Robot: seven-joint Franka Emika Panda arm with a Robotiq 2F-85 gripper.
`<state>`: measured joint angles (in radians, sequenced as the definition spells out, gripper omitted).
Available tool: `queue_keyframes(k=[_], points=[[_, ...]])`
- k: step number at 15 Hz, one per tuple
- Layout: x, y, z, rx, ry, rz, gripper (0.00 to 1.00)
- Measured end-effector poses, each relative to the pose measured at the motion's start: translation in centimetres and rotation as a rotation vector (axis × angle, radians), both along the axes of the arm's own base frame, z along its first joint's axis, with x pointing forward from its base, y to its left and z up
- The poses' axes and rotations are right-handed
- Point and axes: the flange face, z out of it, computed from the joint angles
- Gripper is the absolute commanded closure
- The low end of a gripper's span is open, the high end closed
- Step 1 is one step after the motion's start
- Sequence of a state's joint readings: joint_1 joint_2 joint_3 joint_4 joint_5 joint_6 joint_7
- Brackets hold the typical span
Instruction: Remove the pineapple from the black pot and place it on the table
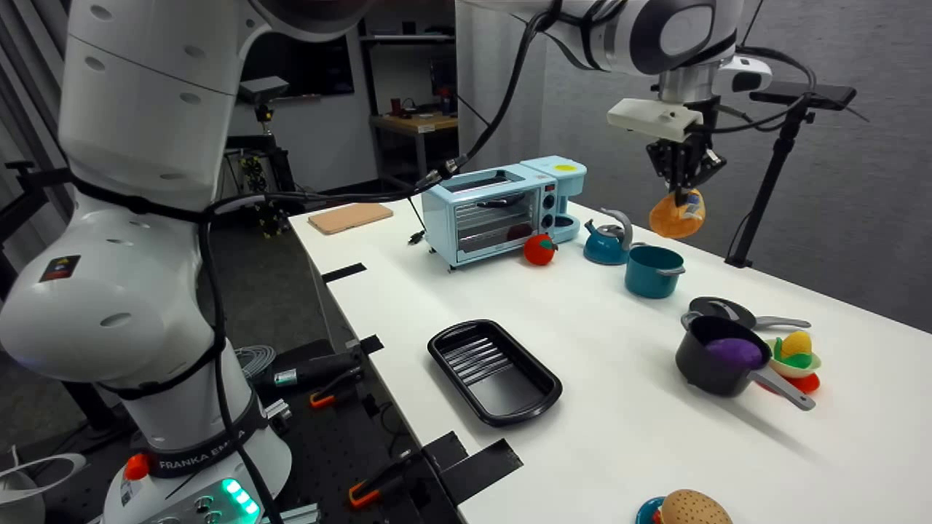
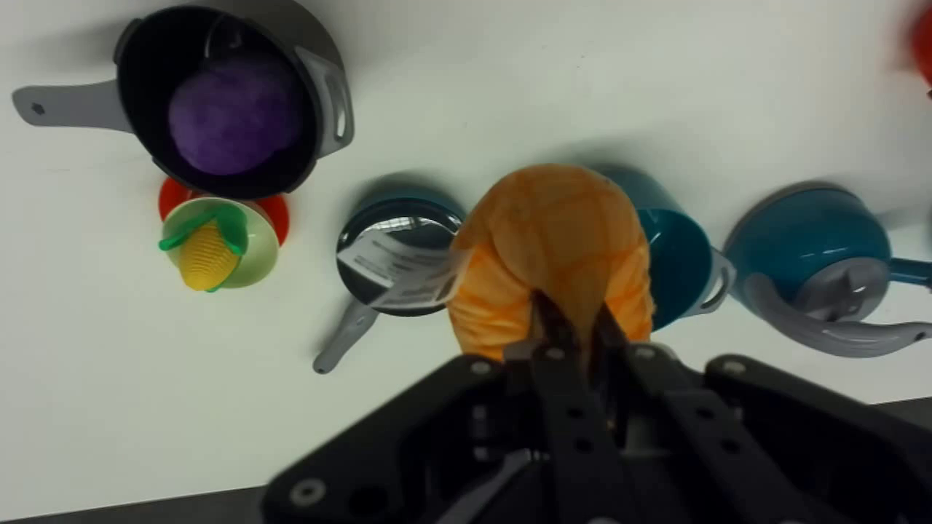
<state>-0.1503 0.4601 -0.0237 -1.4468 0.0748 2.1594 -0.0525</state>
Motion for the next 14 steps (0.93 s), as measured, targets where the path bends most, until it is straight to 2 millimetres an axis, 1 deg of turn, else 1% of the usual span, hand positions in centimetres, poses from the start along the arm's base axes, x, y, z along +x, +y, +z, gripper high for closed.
queue_keyframes(k=[2, 5, 9, 11, 14], points=[[-0.7, 2.5, 0.8, 0.005, 0.008, 0.113, 0.98], [-2.4, 5.8, 1.6, 0.003, 0.05, 0.282, 0.98], [-5.0, 10.0, 1.2, 0.006, 0.137, 0.49, 0.98], [-6.2, 11.5, 0.8, 0.006, 0.169, 0.565, 0.98], [-7.8, 12.8, 0.5, 0.002, 0.189, 0.611, 0.98]])
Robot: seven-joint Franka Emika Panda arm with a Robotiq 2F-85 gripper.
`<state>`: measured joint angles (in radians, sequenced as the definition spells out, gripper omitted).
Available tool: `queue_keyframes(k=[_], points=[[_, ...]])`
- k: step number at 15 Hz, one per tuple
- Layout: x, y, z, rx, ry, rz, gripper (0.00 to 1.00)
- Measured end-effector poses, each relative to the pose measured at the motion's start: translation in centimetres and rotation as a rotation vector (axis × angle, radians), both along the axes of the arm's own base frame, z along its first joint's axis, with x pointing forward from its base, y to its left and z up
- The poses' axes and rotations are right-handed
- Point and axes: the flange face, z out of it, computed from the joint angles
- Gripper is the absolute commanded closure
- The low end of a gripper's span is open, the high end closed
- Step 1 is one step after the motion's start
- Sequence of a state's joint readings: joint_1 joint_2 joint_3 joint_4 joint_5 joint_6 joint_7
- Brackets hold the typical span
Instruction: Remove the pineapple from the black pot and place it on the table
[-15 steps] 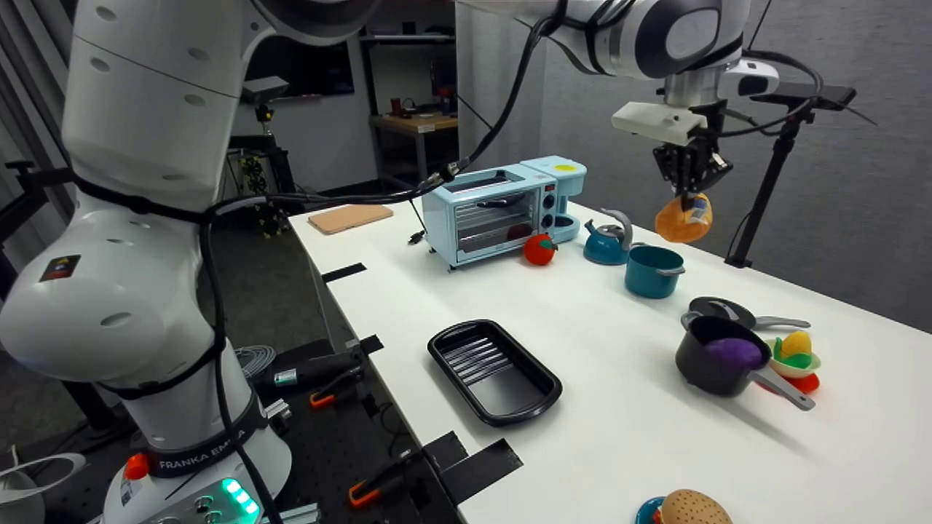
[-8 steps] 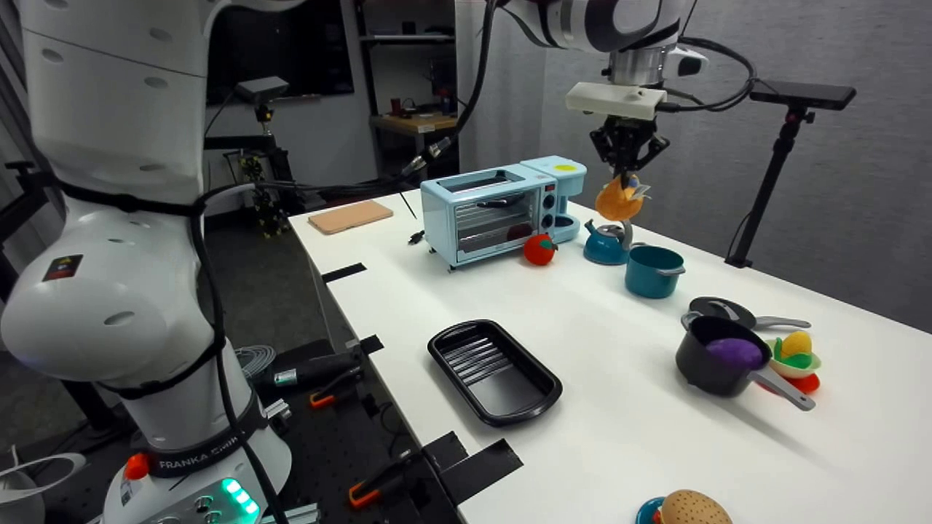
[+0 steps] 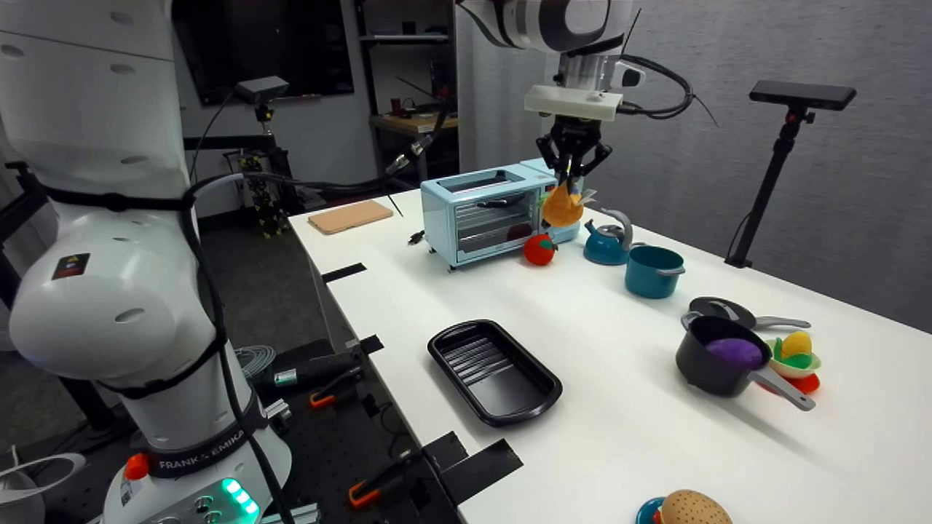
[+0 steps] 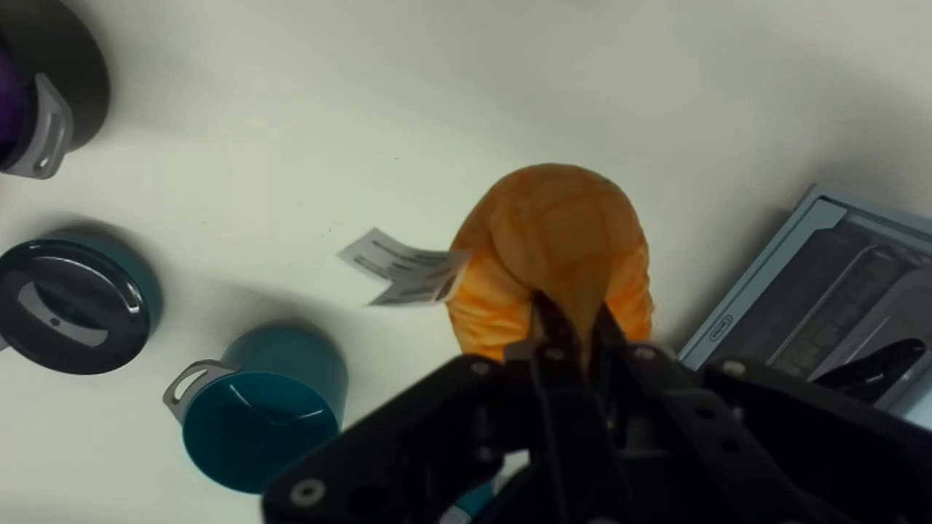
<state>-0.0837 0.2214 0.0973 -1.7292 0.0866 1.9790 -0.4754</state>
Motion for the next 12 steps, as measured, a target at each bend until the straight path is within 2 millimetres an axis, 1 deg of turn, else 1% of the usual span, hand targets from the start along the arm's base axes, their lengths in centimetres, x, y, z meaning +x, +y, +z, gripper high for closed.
queue_keyframes(k=[3, 7, 8, 9, 12], points=[[-0.9, 1.6, -1.0, -0.003, 0.003, 0.018, 0.98], [-1.2, 2.9, -2.8, -0.006, -0.035, 0.013, 0.98], [-1.3, 3.1, -3.3, -0.008, -0.045, 0.01, 0.67], [-1.4, 3.2, -3.7, -0.009, -0.052, 0.005, 0.66], [-1.6, 3.4, -4.6, -0.015, -0.065, -0.01, 0.45]])
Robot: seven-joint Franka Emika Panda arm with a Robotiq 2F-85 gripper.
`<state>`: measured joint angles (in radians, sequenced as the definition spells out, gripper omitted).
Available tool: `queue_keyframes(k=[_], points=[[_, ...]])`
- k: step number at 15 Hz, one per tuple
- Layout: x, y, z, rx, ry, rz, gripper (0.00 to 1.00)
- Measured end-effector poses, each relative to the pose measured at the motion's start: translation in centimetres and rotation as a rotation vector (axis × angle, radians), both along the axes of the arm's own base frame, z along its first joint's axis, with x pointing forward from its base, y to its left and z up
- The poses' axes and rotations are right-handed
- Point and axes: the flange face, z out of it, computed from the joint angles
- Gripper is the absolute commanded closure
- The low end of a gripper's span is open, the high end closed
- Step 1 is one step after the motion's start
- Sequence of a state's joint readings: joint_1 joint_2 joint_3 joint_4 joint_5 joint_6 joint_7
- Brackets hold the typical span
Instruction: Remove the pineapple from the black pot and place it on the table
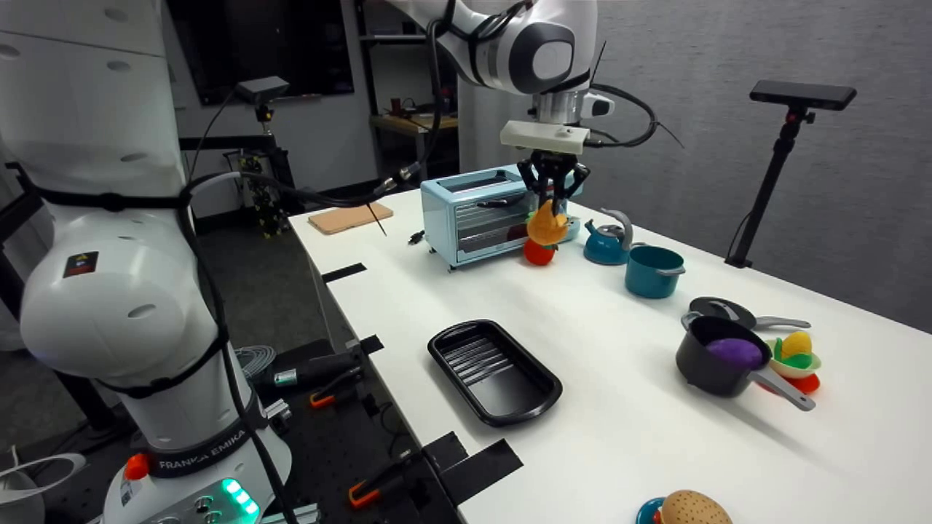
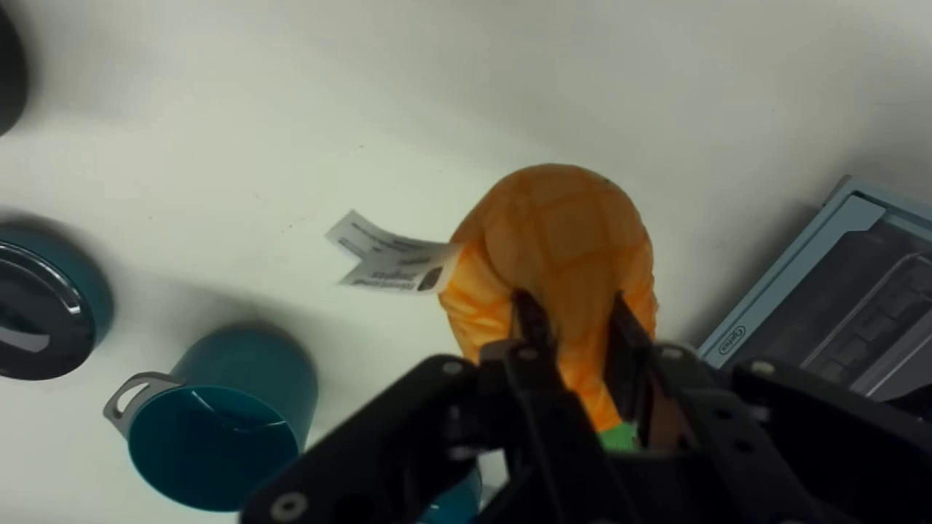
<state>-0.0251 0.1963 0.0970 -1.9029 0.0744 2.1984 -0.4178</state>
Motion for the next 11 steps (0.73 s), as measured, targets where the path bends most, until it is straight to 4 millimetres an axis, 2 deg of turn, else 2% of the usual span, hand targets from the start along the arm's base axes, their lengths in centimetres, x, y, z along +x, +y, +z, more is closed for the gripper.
queue_keyframes(k=[3, 6, 11], points=[[-0.16, 0.18, -0.62, -0.004, -0.005, -0.013, 0.2], [-0.23, 0.2, -0.78, -0.005, -0.003, -0.023, 0.01], [-0.28, 0.06, -0.72, -0.004, -0.001, -0.053, 0.0]])
